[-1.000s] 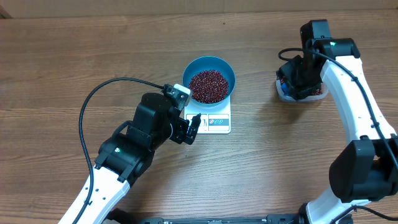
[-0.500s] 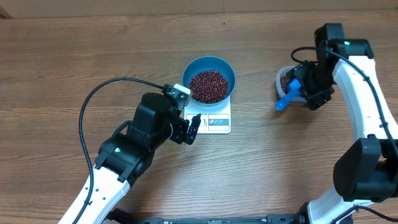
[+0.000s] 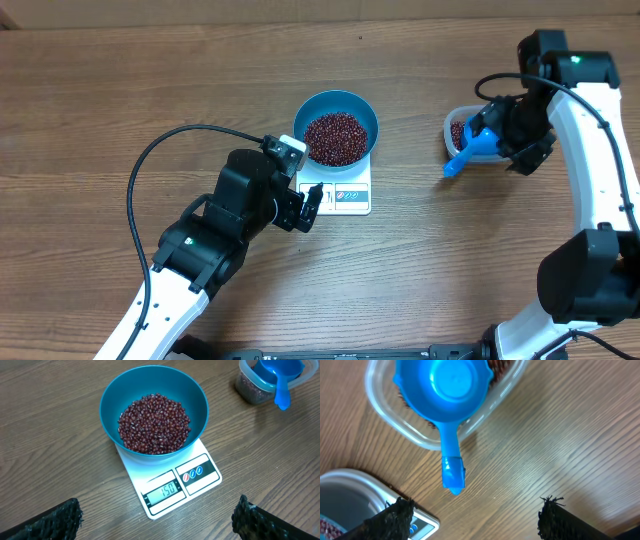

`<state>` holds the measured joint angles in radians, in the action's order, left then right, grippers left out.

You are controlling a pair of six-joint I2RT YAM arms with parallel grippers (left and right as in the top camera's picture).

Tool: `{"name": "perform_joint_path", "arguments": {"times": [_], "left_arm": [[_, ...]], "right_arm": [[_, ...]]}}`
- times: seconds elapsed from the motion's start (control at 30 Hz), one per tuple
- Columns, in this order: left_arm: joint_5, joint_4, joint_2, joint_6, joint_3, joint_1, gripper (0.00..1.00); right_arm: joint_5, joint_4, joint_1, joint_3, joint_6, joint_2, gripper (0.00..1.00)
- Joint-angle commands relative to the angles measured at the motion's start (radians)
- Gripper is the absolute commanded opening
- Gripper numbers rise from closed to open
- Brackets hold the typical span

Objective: Scoop item into bowl and weigh 150g on scale
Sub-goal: 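Lower the blue cup into the container and open the right gripper, then raise the open right gripper above the container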

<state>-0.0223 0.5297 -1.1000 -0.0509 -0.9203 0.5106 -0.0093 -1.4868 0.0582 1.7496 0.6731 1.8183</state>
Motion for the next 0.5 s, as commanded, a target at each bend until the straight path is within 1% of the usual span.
{"name": "perform_joint_path", "arguments": {"times": [0.0,0.07,0.1,0.13,0.23,0.37,0.47], "left_arm": [[0.0,-0.003,-0.006,-0.009,0.009,0.0,1.0],[0.0,-0.003,-0.006,-0.009,0.009,0.0,1.0],[0.0,-0.003,-0.006,-0.009,0.009,0.0,1.0],[0.0,-0.003,-0.006,-0.009,0.009,0.0,1.0],[0.0,-0.003,-0.006,-0.009,0.009,0.0,0.99],[0.0,-0.003,-0.006,-0.009,0.009,0.0,0.99],[0.0,-0.003,-0.006,-0.009,0.009,0.0,1.0]], "right_arm": [[0.041,-0.026,0.0,0.092,-0.115,-0.021,0.83],[0.046,-0.049,0.0,0.139,-0.149,-0.021,0.88],[0.047,-0.062,0.0,0.165,-0.163,-0.021,0.97],[0.052,-0.073,0.0,0.191,-0.174,-0.021,1.0],[0.073,-0.114,0.0,0.277,-0.205,-0.021,1.0],[0.08,-0.174,0.0,0.385,-0.298,-0.021,1.0],[0.08,-0.195,0.0,0.42,-0.346,-0.021,1.0]]}}
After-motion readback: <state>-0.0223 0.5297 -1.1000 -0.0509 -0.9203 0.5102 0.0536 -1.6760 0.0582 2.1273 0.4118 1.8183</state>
